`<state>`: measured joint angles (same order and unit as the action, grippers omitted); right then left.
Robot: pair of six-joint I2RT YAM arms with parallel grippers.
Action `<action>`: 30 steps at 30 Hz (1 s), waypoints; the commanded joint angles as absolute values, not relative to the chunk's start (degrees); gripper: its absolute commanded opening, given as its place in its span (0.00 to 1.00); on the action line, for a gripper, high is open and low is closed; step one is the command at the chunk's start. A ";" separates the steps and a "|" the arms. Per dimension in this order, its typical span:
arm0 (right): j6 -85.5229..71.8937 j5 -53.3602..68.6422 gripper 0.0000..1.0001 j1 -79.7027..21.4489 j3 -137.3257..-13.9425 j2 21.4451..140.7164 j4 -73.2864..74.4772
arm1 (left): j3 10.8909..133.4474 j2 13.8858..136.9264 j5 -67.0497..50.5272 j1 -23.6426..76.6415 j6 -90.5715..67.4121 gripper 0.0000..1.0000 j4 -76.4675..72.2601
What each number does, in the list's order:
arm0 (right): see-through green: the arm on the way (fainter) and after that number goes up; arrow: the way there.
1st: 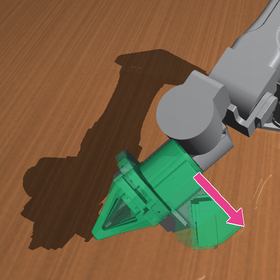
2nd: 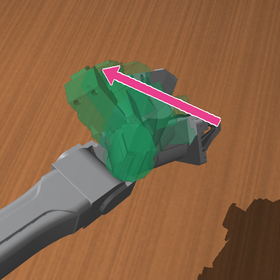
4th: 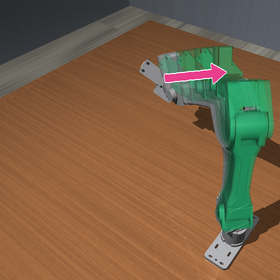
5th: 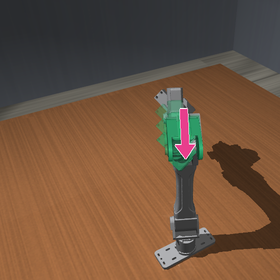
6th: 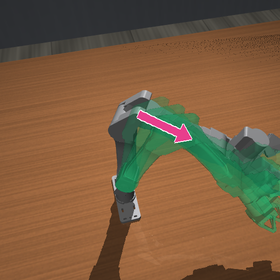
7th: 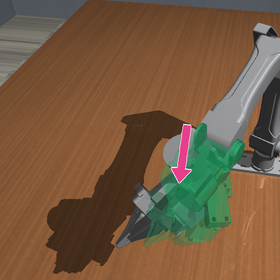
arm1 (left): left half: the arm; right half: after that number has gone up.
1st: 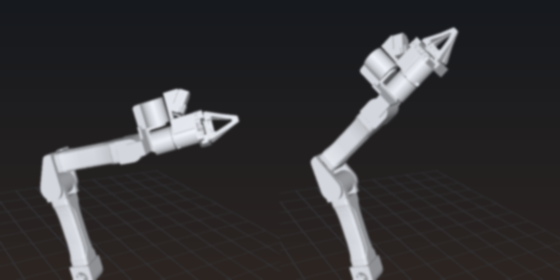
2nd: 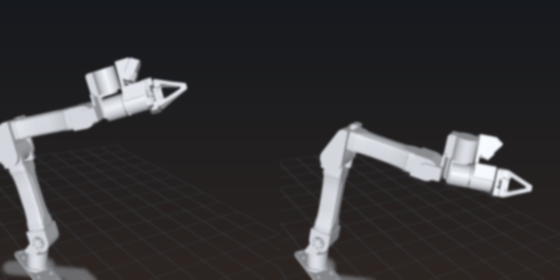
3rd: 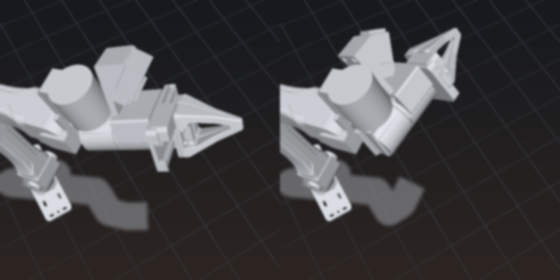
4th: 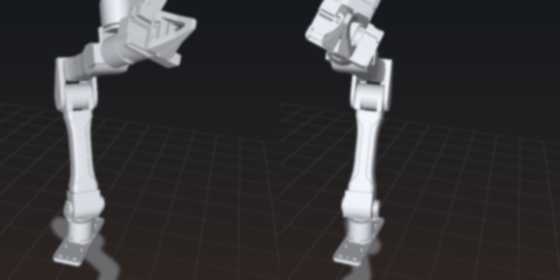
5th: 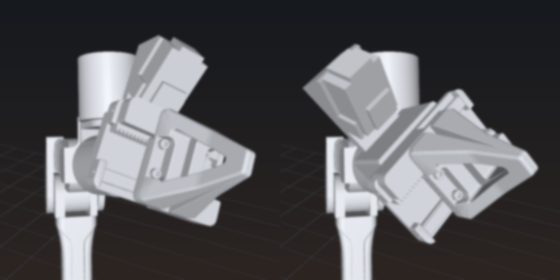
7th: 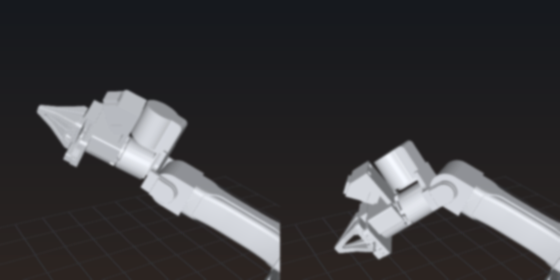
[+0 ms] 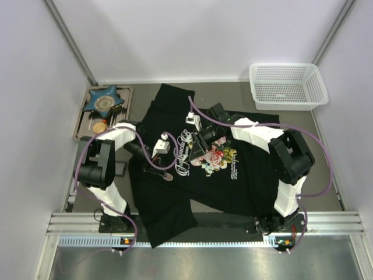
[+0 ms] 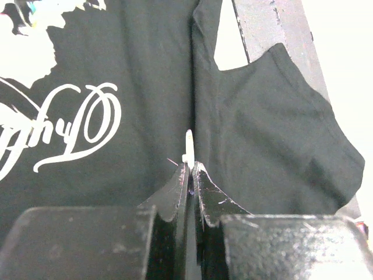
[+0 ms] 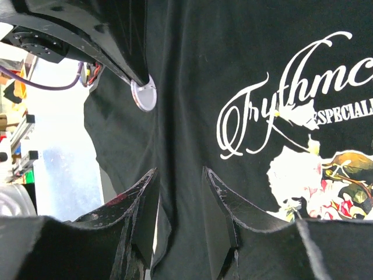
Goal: Pin the brooch onto the clothing
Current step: Open the brooch.
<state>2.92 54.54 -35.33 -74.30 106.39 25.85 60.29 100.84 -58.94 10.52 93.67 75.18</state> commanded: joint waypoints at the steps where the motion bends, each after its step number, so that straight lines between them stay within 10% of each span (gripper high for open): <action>1: 2.29 57.04 0.36 -34.72 -75.32 105.56 23.21 | 58.98 92.65 -61.52 10.11 102.36 0.00 86.31; 16: -3.70 71.27 0.54 -39.02 -76.90 105.65 12.57 | 43.51 50.92 -61.61 12.65 105.46 0.00 54.60; 30: -3.34 76.64 0.49 -44.73 -79.89 108.54 12.48 | 38.94 44.38 -62.31 15.56 119.70 0.00 50.54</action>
<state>-4.25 73.89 -43.38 -76.99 107.20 14.68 39.20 45.10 -60.42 15.18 111.79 52.47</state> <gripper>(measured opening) 0.499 0.077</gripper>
